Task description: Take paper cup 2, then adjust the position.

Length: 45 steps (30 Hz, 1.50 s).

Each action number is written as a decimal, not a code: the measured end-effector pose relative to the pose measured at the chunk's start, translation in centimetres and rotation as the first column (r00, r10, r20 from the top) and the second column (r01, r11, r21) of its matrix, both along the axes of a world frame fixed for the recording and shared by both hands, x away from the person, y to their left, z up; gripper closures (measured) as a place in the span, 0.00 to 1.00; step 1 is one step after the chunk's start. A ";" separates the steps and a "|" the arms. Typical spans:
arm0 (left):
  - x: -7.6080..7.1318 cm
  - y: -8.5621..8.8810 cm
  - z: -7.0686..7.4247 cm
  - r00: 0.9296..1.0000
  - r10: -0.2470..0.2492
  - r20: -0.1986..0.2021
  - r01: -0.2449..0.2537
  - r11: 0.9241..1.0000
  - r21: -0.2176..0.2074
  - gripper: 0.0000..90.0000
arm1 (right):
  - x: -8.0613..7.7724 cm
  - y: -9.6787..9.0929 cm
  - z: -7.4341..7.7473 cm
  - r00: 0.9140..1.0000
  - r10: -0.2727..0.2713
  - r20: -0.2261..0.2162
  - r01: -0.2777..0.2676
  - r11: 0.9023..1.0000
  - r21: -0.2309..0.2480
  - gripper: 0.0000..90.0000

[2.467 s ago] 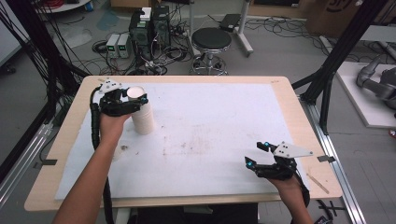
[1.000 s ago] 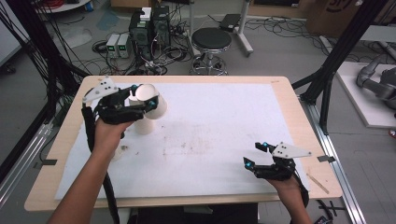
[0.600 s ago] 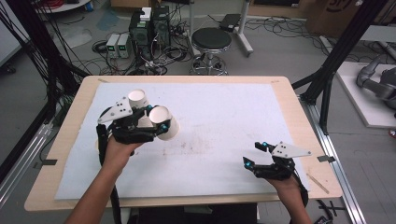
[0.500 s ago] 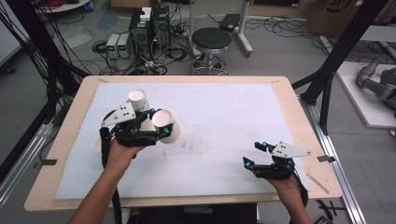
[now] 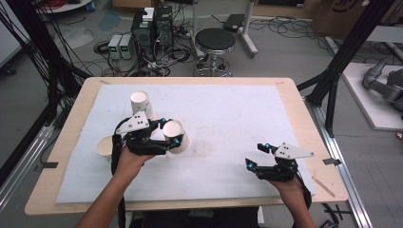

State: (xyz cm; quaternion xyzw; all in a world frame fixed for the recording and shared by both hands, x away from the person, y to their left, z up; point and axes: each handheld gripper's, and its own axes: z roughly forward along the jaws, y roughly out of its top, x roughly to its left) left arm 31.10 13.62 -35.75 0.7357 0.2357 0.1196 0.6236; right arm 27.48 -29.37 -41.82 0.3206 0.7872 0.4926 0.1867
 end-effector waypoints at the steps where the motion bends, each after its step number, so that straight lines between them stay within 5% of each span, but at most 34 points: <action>1: -0.1 0.0 -0.1 1.000 0.000 -0.004 0.000 1.000 -0.004 0.37 | 0.0 0.1 0.0 1.000 -0.002 -0.008 0.002 1.000 0.002 0.27; 27: -0.6 -0.7 -1.8 0.999 -0.024 -0.031 0.024 1.000 -0.020 0.37 | -0.1 0.8 0.1 0.999 0.031 -0.006 -0.031 0.999 0.019 0.27; 36: -0.9 -2.0 -2.0 0.997 -0.076 -0.029 0.075 0.997 -0.026 0.37 | -0.5 1.8 0.3 0.994 0.108 -0.020 -0.107 0.993 0.044 0.27; 45: -1.2 -3.3 -2.1 0.990 -0.139 -0.035 0.139 0.990 -0.013 0.37 | -0.5 3.5 0.6 0.976 0.216 -0.028 -0.214 0.974 0.073 0.27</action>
